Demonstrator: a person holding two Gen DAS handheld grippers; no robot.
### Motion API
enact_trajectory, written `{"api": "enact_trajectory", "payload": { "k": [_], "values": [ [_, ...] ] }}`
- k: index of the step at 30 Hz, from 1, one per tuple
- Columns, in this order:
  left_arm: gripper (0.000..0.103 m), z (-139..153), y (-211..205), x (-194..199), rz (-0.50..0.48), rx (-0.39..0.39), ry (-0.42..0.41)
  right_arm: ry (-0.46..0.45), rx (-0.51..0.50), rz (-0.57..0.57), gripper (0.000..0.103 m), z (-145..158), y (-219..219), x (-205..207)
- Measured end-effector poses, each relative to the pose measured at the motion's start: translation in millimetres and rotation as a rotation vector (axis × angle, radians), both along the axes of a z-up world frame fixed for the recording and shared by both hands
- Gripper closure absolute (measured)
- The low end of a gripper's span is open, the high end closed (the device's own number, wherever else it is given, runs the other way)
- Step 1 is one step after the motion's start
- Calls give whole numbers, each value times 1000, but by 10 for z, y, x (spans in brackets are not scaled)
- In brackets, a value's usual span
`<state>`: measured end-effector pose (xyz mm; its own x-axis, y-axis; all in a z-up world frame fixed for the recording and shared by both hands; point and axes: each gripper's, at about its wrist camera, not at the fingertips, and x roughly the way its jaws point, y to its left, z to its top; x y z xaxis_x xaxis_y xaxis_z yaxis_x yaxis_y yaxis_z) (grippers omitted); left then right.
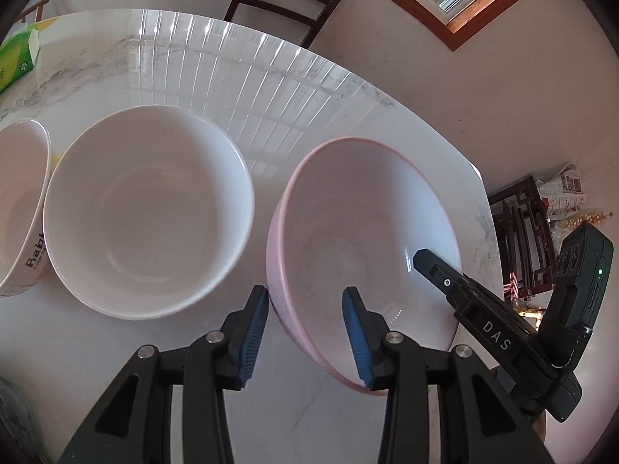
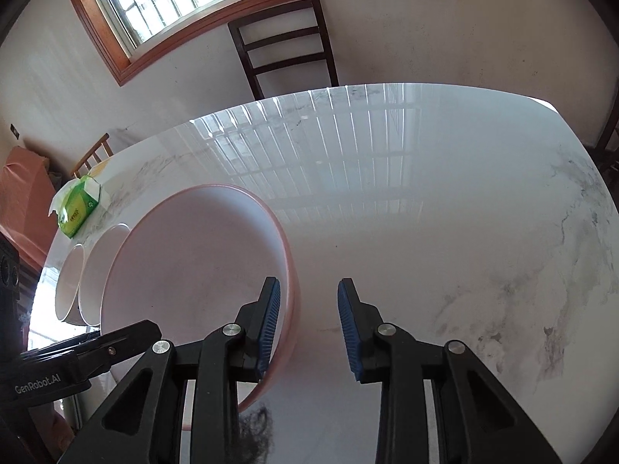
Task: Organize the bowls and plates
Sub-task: 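Close both grippers on the rim of the pink bowl, then lift the pink bowl with both grippers and carry it toward the plate stack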
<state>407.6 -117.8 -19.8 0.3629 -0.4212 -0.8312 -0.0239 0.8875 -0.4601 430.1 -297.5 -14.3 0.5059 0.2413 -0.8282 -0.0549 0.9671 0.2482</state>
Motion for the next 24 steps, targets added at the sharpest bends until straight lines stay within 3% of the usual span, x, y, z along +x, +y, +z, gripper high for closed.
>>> {"api": "enact_trajectory", "payload": {
  "k": [2,5,12,18,24],
  "values": [
    [71,-13,-55,15,-6,38,-2,33,22,13,93,-67,-5,12],
    [75,17,-96,-25,-7,91,-37,42,28,17,92,-74,-26,-32],
    [76,193,-57,-354,-31,66,-92,23,71,20,91,70,-106,-407],
    [76,395,272,-873,-14,31,-127,7,125,52,89,280,45,-949],
    [76,520,869,-1568,75,-4,-169,6,155,141,89,381,528,-1494]
  ]
}}
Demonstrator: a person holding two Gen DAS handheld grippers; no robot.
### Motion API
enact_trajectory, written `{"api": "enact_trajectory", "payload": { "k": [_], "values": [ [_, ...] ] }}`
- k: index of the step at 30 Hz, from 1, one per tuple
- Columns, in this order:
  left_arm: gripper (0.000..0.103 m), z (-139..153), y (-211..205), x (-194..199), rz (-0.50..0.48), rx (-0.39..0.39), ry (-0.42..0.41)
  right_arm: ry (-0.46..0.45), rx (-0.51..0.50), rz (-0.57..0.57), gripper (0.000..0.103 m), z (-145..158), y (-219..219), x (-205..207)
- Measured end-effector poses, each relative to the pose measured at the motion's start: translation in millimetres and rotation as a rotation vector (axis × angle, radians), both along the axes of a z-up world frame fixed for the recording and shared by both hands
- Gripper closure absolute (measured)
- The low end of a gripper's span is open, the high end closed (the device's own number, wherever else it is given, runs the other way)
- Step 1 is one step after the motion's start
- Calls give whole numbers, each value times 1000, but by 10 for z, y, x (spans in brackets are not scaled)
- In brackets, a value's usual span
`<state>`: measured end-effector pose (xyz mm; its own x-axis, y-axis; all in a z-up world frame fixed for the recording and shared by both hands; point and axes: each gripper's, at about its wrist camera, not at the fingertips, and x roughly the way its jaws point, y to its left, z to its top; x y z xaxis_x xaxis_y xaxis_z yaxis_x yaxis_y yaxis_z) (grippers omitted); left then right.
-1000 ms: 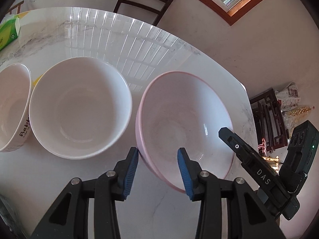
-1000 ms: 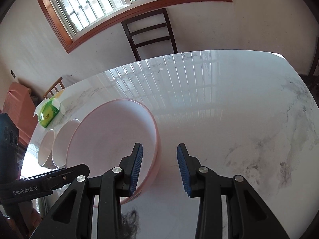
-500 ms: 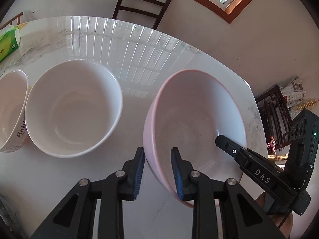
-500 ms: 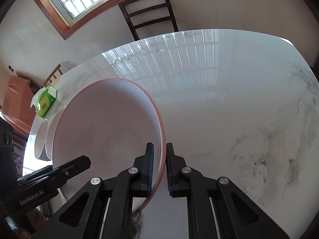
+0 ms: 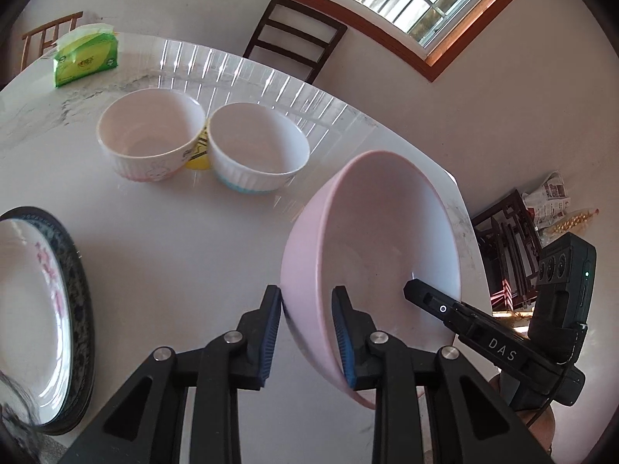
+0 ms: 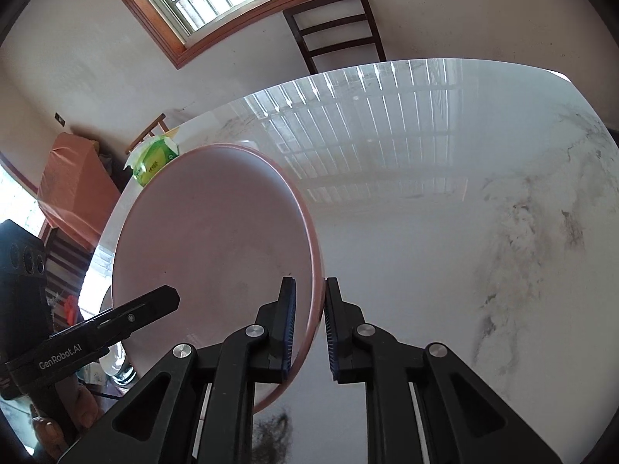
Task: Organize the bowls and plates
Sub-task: 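Lift the pink bowl with both grippers and carry it toward the plate stack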
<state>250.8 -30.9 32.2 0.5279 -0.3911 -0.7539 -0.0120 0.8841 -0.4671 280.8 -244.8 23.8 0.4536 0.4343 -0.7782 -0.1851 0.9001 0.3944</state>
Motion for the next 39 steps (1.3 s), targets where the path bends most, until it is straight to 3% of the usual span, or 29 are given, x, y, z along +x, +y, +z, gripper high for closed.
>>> {"api": "enact_trajectory", "payload": {
  "k": [10,20,39],
  "values": [
    [76,-36,1193,-993,150,32,-5,40,35,189,89,-76,1216,-587],
    [76,-73,2129,-1292,282,43,-9,44,5,305,89,-69,2310,-598],
    [76,-318,2546,-1222,293,-42,48,83,-73,334,89,-152,2738,-559]
  ]
}}
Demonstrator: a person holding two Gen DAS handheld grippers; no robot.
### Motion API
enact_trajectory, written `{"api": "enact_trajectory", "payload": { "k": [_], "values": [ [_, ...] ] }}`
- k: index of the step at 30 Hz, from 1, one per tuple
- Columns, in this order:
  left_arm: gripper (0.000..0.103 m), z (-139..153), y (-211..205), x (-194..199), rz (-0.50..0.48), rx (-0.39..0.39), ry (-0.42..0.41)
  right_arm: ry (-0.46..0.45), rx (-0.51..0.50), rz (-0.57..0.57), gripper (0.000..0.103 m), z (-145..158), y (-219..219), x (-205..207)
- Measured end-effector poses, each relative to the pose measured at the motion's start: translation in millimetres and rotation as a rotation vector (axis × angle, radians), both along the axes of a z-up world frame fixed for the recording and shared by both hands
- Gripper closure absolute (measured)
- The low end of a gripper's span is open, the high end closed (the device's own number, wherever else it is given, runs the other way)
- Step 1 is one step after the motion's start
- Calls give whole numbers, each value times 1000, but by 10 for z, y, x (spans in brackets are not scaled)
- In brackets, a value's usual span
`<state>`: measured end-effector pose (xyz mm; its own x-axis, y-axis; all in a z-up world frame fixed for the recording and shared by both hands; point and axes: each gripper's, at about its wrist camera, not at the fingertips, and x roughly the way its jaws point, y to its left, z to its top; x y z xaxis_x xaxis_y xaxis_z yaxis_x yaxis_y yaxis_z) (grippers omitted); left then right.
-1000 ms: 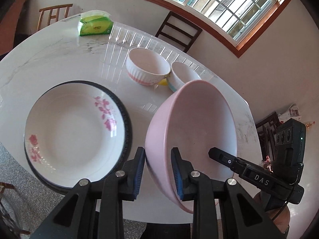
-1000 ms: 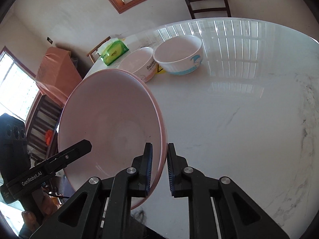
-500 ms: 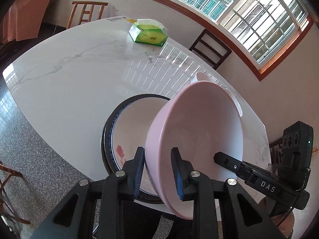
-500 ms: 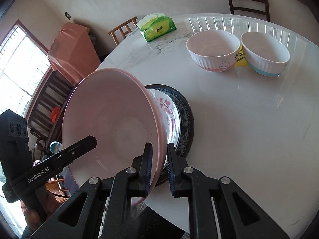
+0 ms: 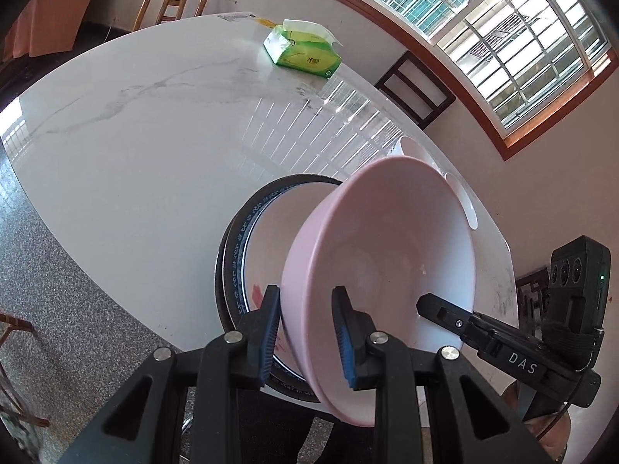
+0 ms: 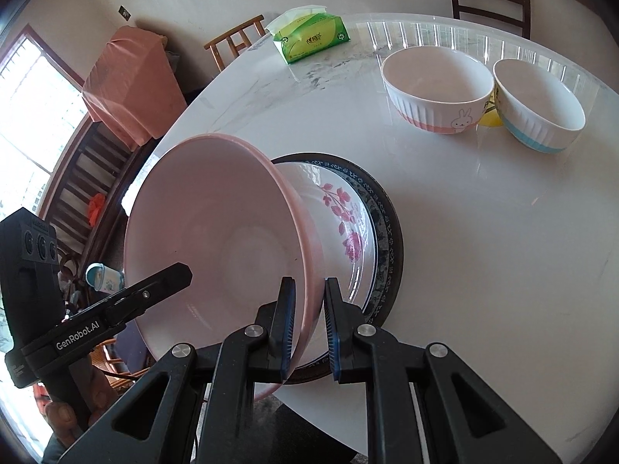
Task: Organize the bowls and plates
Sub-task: 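Lift the pink bowl with both grippers and carry it toward the plate stack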
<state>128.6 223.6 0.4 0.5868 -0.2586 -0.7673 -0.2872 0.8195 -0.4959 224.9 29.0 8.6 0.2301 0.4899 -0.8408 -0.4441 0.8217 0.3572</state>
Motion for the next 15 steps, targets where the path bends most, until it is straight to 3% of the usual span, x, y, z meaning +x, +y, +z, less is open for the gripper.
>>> {"api": "enact_trajectory", "payload": {
  "k": [7,15],
  "values": [
    [76,165,-124,29,-25,4,-41,-28,27,-18,89,101,-147,-68],
    [76,280,-932,426,-188,-33,-49,0,20,-148,89,118,-1076,-81]
  ]
}}
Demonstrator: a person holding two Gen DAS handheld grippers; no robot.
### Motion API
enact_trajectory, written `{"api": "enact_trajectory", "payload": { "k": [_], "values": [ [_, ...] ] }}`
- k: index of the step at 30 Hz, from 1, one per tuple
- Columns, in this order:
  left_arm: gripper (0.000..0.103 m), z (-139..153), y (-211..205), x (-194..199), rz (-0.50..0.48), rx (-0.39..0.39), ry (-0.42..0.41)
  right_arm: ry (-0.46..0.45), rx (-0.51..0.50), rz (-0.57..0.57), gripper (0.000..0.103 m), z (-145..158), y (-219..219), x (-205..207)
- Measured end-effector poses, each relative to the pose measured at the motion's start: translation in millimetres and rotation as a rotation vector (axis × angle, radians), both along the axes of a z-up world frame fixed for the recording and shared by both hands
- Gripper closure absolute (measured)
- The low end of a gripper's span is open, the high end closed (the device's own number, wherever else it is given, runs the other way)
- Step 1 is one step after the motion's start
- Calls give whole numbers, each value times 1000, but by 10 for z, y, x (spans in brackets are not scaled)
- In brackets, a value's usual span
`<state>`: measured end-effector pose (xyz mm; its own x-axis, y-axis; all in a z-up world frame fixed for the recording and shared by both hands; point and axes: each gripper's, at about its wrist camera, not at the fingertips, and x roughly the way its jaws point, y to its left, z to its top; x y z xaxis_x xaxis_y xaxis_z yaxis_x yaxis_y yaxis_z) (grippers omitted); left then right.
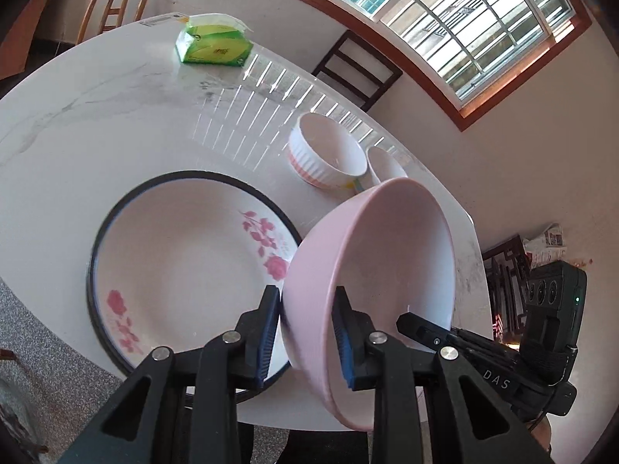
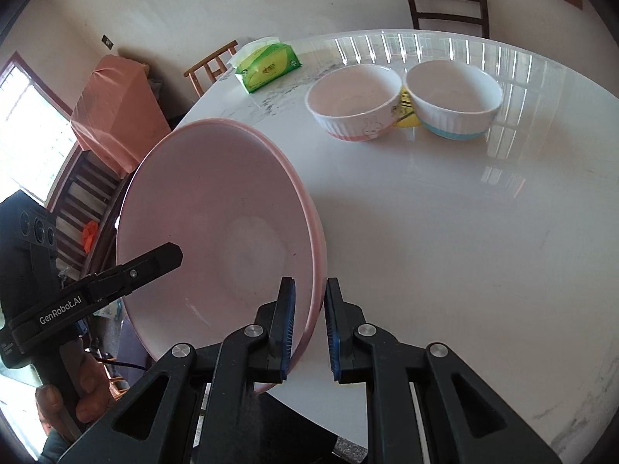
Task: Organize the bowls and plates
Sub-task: 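Lift the pink bowl with both grippers and carry it toward the plate stack, then lower the pink bowl beside the plate stack and open both grippers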
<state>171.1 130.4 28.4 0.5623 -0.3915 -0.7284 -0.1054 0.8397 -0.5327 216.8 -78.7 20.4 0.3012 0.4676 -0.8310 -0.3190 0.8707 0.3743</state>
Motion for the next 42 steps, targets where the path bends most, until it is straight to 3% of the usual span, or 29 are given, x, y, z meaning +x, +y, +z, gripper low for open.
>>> {"api": "enact_trajectory", "payload": {
  "k": [9,22,25,31,35,42],
  "values": [
    [76,-284,-656,286,-119,31,97,93,-17,-93,88,-274,-649,34],
    [76,-427,-689,218,-182,69,156,192,13,-93,88,-443,-742,16],
    [76,-432,-696,210,-184,104,146,192,2,-89,88,-449,-713,5],
    [67,-427,-724,194,-192,157,108,179,-1,-84,88,-426,-680,10],
    [60,-397,-720,165,-194,214,62,140,3,-96,81,-354,-727,-3],
    [60,-330,-709,141,-206,230,56,93,15,-125,81,-251,-827,-1]
  ]
}}
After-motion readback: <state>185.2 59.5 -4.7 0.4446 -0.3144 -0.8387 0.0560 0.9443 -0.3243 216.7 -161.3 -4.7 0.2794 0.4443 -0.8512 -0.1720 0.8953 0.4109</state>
